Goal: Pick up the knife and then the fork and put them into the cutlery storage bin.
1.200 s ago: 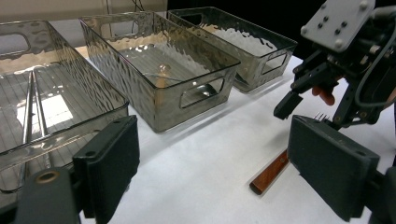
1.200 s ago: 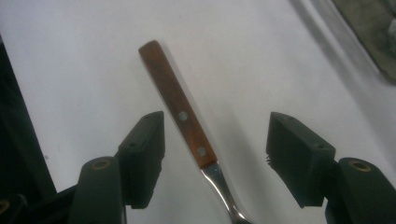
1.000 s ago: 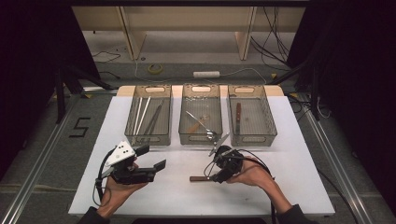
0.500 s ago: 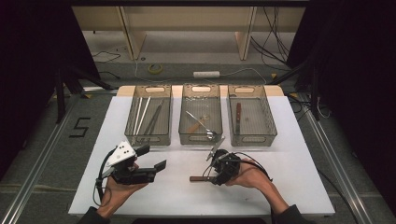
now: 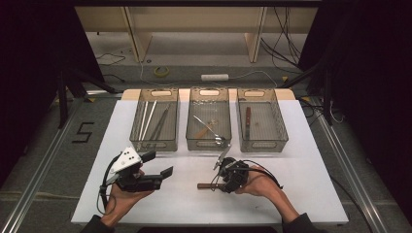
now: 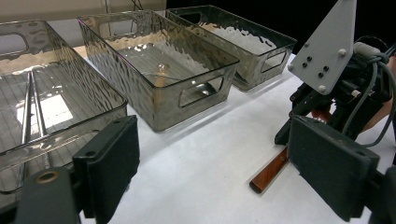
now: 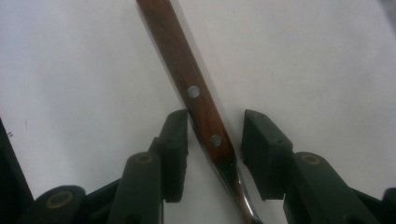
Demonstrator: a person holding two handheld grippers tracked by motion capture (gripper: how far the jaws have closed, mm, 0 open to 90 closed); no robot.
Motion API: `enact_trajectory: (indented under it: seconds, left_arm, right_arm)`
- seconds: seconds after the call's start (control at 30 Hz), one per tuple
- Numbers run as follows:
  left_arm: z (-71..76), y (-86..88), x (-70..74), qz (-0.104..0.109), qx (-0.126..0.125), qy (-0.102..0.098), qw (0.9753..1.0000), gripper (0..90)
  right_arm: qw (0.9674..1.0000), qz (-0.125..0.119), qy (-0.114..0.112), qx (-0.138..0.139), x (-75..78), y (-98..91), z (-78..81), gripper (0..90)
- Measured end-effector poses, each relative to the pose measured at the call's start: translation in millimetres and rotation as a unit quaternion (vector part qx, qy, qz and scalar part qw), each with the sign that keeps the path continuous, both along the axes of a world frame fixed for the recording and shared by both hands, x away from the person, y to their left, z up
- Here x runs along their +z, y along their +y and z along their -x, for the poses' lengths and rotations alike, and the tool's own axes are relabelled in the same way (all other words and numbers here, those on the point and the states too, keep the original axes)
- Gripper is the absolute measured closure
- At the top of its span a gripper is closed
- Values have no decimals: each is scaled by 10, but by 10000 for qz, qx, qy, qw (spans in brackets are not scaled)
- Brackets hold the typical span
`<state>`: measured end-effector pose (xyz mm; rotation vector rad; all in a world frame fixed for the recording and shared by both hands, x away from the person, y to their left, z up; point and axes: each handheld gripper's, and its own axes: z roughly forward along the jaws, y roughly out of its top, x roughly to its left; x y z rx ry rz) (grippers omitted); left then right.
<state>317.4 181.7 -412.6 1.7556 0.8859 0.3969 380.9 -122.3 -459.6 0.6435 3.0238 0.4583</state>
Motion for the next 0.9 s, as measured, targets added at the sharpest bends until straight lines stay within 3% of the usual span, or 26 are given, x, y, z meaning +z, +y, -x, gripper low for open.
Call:
enact_trajectory:
  seconds: [0.13,0.57,0.9]
  left_arm:
    - [0,3,0,1,-6,0,10000,166]
    - [0,5,1,4,-7,-9,10000,166]
    - [-1,4,-2,3,-6,-7,10000,166]
  right_arm:
    - [9999,45,-102,105,-5,8,16,651]
    - [9997,165,-159,53,-1,28,29,764]
    - [9992,356,-137,84,16,74,26,776]
